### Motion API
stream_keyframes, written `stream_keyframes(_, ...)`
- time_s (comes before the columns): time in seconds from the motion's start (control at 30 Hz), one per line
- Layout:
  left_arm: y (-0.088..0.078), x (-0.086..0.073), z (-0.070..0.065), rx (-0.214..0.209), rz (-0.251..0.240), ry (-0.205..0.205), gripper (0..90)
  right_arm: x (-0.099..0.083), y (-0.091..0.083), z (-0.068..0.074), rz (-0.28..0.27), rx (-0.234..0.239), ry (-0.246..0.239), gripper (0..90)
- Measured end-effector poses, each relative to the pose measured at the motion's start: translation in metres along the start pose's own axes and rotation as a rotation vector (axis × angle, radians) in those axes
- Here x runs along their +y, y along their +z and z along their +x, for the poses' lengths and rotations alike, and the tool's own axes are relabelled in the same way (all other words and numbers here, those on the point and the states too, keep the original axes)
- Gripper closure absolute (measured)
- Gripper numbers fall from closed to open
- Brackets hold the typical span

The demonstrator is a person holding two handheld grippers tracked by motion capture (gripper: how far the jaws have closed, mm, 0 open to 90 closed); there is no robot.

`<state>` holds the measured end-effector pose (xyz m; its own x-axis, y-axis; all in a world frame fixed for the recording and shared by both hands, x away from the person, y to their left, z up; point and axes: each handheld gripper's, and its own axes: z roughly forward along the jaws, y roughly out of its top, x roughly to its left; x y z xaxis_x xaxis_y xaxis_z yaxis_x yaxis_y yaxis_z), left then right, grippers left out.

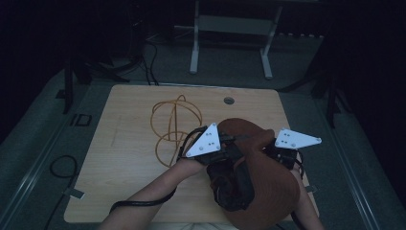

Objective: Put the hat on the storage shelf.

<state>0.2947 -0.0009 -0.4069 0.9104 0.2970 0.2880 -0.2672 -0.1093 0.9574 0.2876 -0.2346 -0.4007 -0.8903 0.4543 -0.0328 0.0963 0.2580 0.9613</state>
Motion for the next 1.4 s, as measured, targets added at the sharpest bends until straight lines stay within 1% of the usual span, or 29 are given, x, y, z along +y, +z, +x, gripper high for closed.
stream_keyframes(0.03,0.000,0.000,0.000,-0.001,0.001,0.004,85.7,0.000,0.000,0.001,0.003,0.004,-0.007,66.4)
stream_keyframes(0.1,0.000,0.001,0.000,-0.008,0.009,0.007,85.7,0.000,0.001,0.002,0.010,0.028,-0.010,77.3)
stream_keyframes(0.2,-0.001,0.001,0.001,-0.028,0.012,-0.002,85.3,0.000,0.001,0.003,0.022,0.046,-0.014,85.0)
stream_keyframes(0.3,-0.001,0.002,0.002,-0.040,0.024,-0.001,83.3,0.000,0.000,0.002,0.020,0.061,-0.002,86.9)
stream_keyframes(0.33,-0.001,0.003,0.002,-0.046,0.031,-0.011,83.3,-0.001,0.000,0.003,0.021,0.062,-0.002,87.1)
stream_keyframes(0.37,-0.002,0.004,0.003,-0.046,0.037,-0.015,79.6,-0.001,-0.001,0.003,0.023,0.067,-0.002,87.3)
stream_keyframes(0.43,-0.003,0.005,0.008,-0.055,0.049,-0.038,71.1,-0.002,-0.002,0.003,0.025,0.064,0.001,87.5)
stream_keyframes(0.47,-0.005,0.005,0.009,-0.051,0.054,-0.039,66.9,-0.003,-0.003,0.002,0.022,0.066,0.003,87.6)
stream_keyframes(0.53,-0.007,0.005,0.010,-0.039,0.053,-0.049,58.9,-0.003,-0.006,0.002,0.018,0.058,0.008,87.6)
stream_keyframes(0.57,-0.009,0.005,0.011,-0.027,0.058,-0.057,54.0,-0.003,-0.008,0.001,0.011,0.045,0.004,87.7)
stream_keyframes(0.6,-0.010,0.005,0.011,-0.017,0.067,-0.057,49.4,-0.002,-0.010,0.000,0.003,0.044,0.013,87.7)
stream_keyframes(0.63,-0.010,0.005,0.011,-0.013,0.068,-0.059,47.4,-0.001,-0.011,-0.001,0.004,0.045,0.012,87.7)
stream_keyframes(0.67,-0.011,0.006,0.010,-0.011,0.062,-0.064,47.4,-0.001,-0.012,0.000,0.002,0.037,0.006,87.7)
stream_keyframes(0.7,-0.011,0.007,0.010,-0.001,0.063,-0.063,46.3,0.000,-0.012,0.000,-0.001,0.039,0.004,87.7)
stream_keyframes(0.77,-0.012,0.011,0.010,0.026,0.073,-0.048,38.8,0.002,-0.012,0.002,0.000,0.029,-0.007,87.8)
stream_keyframes(0.8,-0.013,0.013,0.010,0.035,0.081,-0.042,35.1,0.003,-0.012,0.003,-0.001,0.034,-0.012,87.8)
stream_keyframes(0.87,-0.014,0.017,0.009,0.060,0.105,-0.030,31.3,0.004,-0.012,0.004,0.000,0.029,-0.021,87.8)
stream_keyframes(0.9,-0.014,0.018,0.009,0.068,0.112,-0.024,28.2,0.005,-0.012,0.005,0.000,0.037,-0.022,87.8)
stream_keyframes(0.97,-0.016,0.021,0.007,0.087,0.136,0.003,26.6,0.006,-0.012,0.005,0.006,0.034,-0.031,87.9)
stream_keyframes(1.0,-0.017,0.022,0.006,0.098,0.145,0.009,25.2,0.006,-0.012,0.005,0.006,0.037,-0.034,87.9)
stream_keyframes(1.03,-0.018,0.024,0.006,0.110,0.167,0.026,23.5,0.005,-0.012,0.005,0.004,0.039,-0.030,87.8)
stream_keyframes(1.07,-0.021,0.025,0.008,0.121,0.180,0.026,20.5,0.005,-0.012,0.005,0.004,0.034,-0.027,87.9)
stream_keyframes(1.1,-0.025,0.026,0.010,0.124,0.171,0.009,18.6,0.004,-0.015,0.002,-0.003,0.018,-0.020,87.8)
stream_keyframes(1.13,-0.031,0.027,0.013,0.139,0.172,-0.001,18.7,0.003,-0.018,-0.001,-0.012,0.012,0.001,87.9)
stream_keyframes(1.17,-0.034,0.027,0.015,0.149,0.175,-0.003,18.7,0.002,-0.023,-0.005,-0.027,0.001,0.020,87.9)
stream_keyframes(1.2,-0.038,0.027,0.016,0.155,0.173,-0.012,18.7,0.001,-0.026,-0.007,-0.036,-0.007,0.027,87.9)
stream_keyframes(1.27,-0.046,0.027,0.019,0.177,0.175,-0.025,18.7,0.002,-0.031,-0.010,-0.048,-0.024,0.033,87.8)
stream_keyframes(1.37,-0.058,0.024,0.023,0.196,0.170,-0.052,18.7,0.004,-0.036,-0.015,-0.064,-0.043,0.038,87.8)
stream_keyframes(1.4,-0.062,0.023,0.024,0.198,0.168,-0.070,18.7,0.005,-0.037,-0.017,-0.068,-0.051,0.042,87.8)
